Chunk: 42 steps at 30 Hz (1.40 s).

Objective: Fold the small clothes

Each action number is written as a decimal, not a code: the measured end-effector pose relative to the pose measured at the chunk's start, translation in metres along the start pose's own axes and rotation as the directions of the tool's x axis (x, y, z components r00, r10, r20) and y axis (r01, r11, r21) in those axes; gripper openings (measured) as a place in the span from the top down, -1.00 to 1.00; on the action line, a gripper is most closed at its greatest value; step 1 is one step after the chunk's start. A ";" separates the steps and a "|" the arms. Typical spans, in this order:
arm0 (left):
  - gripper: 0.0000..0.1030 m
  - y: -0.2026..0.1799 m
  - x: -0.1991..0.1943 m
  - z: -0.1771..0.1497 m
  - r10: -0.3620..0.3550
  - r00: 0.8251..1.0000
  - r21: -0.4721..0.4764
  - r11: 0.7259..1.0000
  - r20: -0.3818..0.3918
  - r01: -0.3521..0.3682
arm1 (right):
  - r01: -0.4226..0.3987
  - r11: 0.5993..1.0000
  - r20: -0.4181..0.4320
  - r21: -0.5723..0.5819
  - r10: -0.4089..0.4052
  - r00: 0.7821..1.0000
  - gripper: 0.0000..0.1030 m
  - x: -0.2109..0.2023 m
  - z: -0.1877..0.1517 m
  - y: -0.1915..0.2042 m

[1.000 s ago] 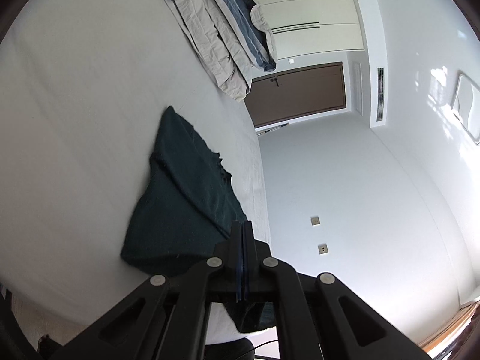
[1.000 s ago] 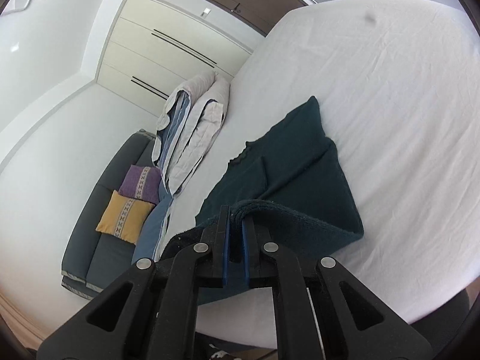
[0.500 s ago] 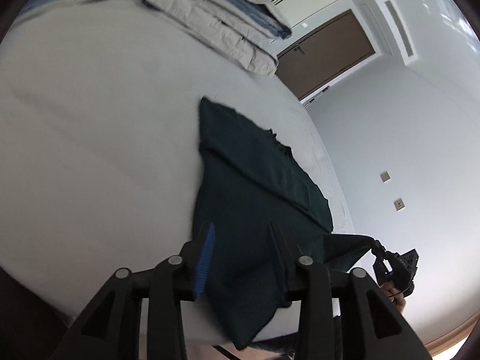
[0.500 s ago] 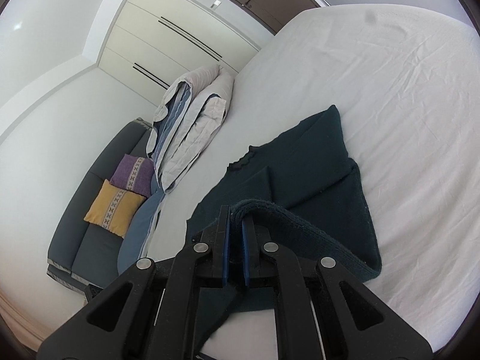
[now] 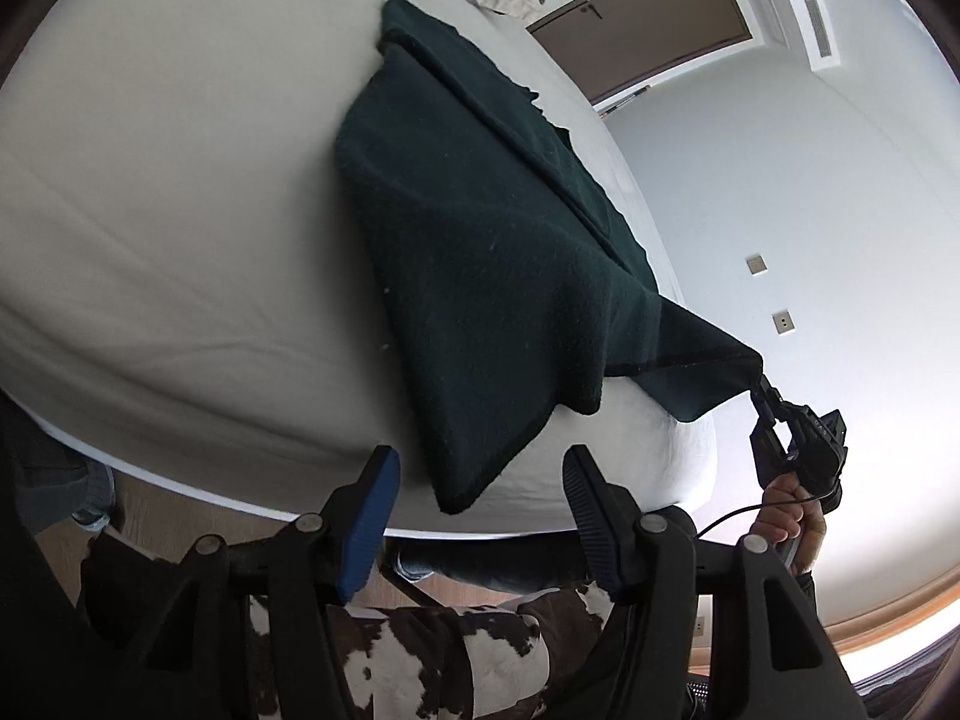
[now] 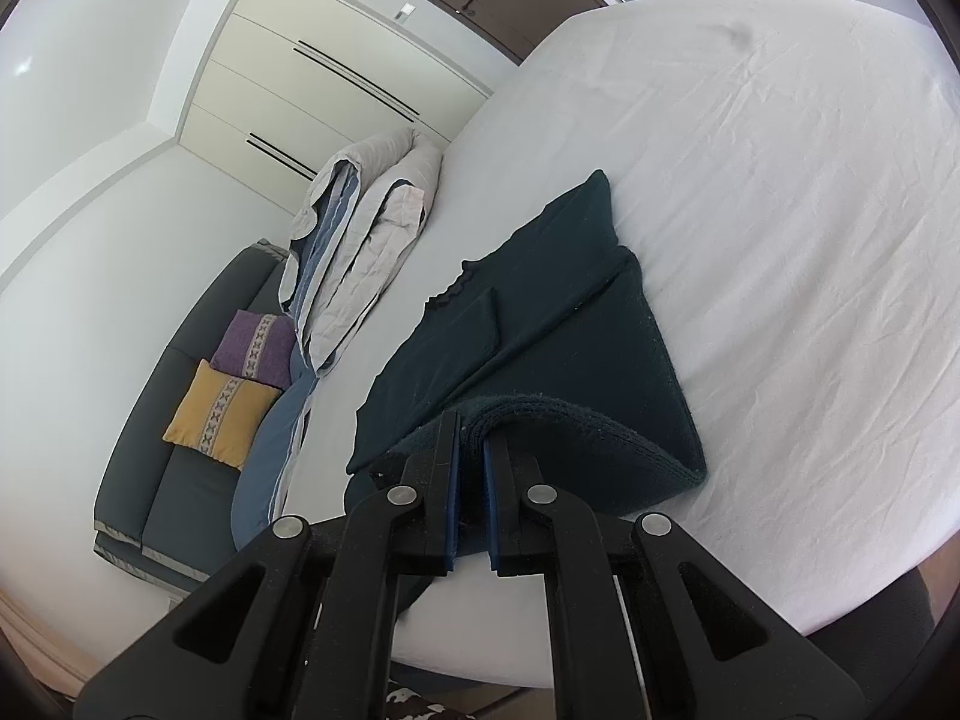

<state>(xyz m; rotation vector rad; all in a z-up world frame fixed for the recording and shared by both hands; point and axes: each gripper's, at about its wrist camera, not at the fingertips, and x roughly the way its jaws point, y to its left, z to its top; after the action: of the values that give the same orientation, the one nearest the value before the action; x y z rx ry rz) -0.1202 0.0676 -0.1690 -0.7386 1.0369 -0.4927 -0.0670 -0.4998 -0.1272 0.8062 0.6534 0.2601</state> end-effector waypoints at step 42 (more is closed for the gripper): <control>0.89 -0.024 -0.075 0.143 -0.270 0.901 -0.095 0.943 0.340 0.319 | 0.006 1.000 0.115 0.020 -0.008 0.993 0.89 0.005 0.035 0.000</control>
<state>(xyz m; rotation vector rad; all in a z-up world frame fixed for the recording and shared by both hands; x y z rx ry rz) -0.0253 0.1469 -0.0628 -1.0819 0.6593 -0.5365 -0.0414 -0.5182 -0.1114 0.8313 0.5511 0.1992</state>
